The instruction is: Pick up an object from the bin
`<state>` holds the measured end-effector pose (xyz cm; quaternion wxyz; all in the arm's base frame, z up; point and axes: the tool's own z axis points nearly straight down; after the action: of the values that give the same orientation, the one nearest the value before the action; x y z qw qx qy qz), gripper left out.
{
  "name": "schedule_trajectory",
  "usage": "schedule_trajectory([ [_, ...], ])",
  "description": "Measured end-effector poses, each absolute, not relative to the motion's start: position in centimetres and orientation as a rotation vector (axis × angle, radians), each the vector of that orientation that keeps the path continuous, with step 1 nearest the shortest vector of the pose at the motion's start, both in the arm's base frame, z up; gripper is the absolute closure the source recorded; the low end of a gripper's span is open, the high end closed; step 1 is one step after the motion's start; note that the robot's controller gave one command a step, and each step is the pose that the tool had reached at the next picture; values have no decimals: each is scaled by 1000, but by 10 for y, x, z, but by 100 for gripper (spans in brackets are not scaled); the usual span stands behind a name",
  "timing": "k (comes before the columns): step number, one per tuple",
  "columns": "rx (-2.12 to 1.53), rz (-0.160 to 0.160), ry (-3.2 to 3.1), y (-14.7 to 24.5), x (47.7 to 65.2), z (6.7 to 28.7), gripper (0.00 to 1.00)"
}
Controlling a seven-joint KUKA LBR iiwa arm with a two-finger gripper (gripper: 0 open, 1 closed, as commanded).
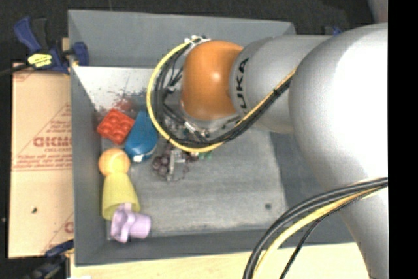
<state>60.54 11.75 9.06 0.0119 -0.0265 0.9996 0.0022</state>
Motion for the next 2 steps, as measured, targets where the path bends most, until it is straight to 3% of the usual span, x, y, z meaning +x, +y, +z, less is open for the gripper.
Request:
schedule_trajectory([
  [1, -18, 12, 3115, 106, 623, 76, 0],
  [2, -23, 14, 3114, 93, 610, 75, 100],
])
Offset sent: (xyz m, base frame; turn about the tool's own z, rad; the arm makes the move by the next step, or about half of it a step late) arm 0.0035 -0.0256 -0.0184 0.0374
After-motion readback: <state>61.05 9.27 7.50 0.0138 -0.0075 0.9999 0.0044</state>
